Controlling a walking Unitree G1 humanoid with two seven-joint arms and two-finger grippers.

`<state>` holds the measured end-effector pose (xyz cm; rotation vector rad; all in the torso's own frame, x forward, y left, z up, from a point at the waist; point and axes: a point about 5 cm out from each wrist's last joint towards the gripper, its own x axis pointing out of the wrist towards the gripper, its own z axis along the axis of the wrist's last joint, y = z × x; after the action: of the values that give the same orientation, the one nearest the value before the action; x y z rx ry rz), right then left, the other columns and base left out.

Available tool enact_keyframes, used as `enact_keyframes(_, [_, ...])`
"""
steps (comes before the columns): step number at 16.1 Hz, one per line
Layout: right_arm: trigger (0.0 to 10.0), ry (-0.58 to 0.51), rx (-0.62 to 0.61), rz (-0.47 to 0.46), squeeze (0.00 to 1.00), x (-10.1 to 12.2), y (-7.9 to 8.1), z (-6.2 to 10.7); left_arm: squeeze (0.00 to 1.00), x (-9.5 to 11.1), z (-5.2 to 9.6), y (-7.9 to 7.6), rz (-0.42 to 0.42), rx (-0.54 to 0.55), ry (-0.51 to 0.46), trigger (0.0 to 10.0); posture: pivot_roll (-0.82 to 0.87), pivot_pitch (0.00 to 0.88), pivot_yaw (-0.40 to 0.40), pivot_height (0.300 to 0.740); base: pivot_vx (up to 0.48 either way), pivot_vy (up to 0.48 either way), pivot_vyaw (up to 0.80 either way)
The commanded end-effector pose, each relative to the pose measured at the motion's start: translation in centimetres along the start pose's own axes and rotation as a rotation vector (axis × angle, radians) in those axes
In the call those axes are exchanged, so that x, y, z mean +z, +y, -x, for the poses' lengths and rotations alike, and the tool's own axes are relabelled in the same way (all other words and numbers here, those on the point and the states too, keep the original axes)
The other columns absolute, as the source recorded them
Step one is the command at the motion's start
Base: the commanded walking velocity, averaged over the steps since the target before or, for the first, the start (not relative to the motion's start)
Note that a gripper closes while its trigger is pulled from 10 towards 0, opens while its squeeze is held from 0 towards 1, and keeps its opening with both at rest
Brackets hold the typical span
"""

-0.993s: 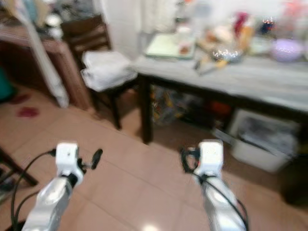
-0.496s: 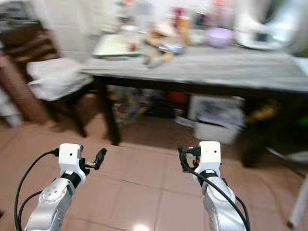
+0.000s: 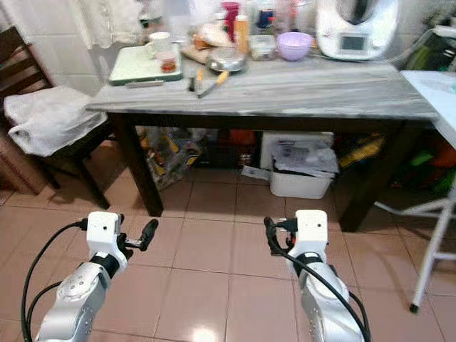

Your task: Setting the table

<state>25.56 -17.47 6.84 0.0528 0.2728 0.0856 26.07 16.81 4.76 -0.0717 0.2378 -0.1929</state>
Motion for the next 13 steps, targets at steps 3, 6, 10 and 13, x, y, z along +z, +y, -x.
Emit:
enact_keyframes(3, [10.0, -0.011, 0.001, 0.002, 0.00, 0.24, 0.20, 0.02, 0.00, -0.03, 0.02, 0.25, -0.004, -0.010, 0.010, 10.0, -0.10, 0.000, 0.045, 0.740, 0.000, -0.082, 0.00])
enact_keyframes(6, [10.0, -0.008, 0.000, -0.003, 0.00, 0.22, 0.20, 0.03, 0.00, -0.17, 0.01, 0.20, -0.001, -0.016, 0.016, 10.0, -0.11, 0.000, 0.047, 0.740, 0.000, -0.255, 0.00])
enact_keyframes(10, [10.0, -0.006, 0.001, -0.005, 0.00, 0.17, 0.24, 0.00, 0.00, -0.18, -0.05, 0.23, 0.001, -0.019, 0.015, 10.0, -0.11, 0.000, 0.048, 0.740, 0.000, -0.261, -0.75])
enact_keyframes(13, [10.0, -0.006, -0.001, -0.004, 0.00, 0.18, 0.20, -0.01, 0.00, -0.24, -0.06, 0.24, 0.001, -0.020, 0.017, 10.0, -0.11, 0.000, 0.047, 0.740, 0.000, -0.265, -0.73])
